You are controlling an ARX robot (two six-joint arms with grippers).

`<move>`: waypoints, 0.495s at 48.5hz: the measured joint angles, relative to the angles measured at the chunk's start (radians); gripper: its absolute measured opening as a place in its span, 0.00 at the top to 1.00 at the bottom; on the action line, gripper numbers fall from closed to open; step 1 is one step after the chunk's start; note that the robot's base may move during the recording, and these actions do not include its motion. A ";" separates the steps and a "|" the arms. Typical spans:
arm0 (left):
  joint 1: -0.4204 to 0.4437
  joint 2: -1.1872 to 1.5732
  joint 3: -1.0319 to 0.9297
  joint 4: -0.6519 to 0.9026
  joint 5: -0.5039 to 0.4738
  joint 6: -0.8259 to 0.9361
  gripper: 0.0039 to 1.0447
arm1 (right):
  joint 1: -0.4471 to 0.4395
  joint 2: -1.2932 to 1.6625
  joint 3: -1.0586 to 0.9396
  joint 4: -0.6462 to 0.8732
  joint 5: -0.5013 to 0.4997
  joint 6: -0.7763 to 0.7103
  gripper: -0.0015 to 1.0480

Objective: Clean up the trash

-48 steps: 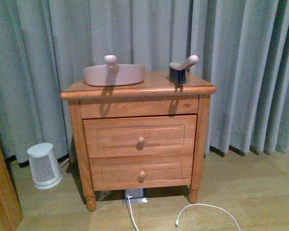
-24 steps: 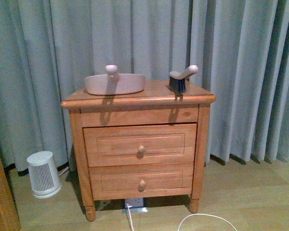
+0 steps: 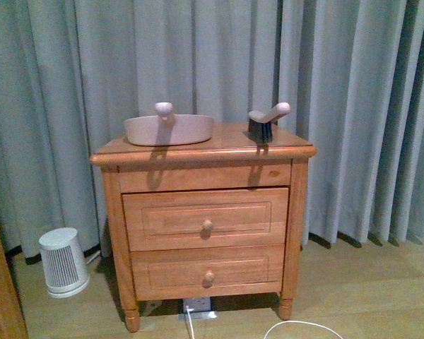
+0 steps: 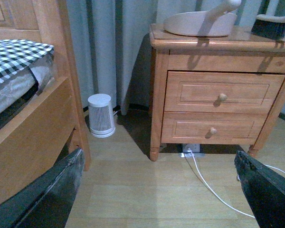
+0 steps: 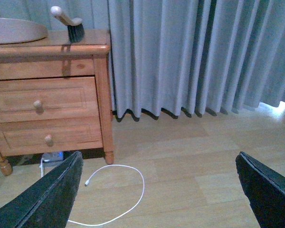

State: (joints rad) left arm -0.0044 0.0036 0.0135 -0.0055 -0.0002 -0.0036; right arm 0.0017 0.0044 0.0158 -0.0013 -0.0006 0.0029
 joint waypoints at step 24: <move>0.000 0.000 0.000 0.000 0.000 0.000 0.07 | 0.000 0.000 0.000 0.000 0.000 0.000 0.07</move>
State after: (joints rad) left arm -0.0044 0.0036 0.0135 -0.0055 -0.0002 -0.0040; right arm 0.0017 0.0044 0.0158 -0.0013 -0.0006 0.0029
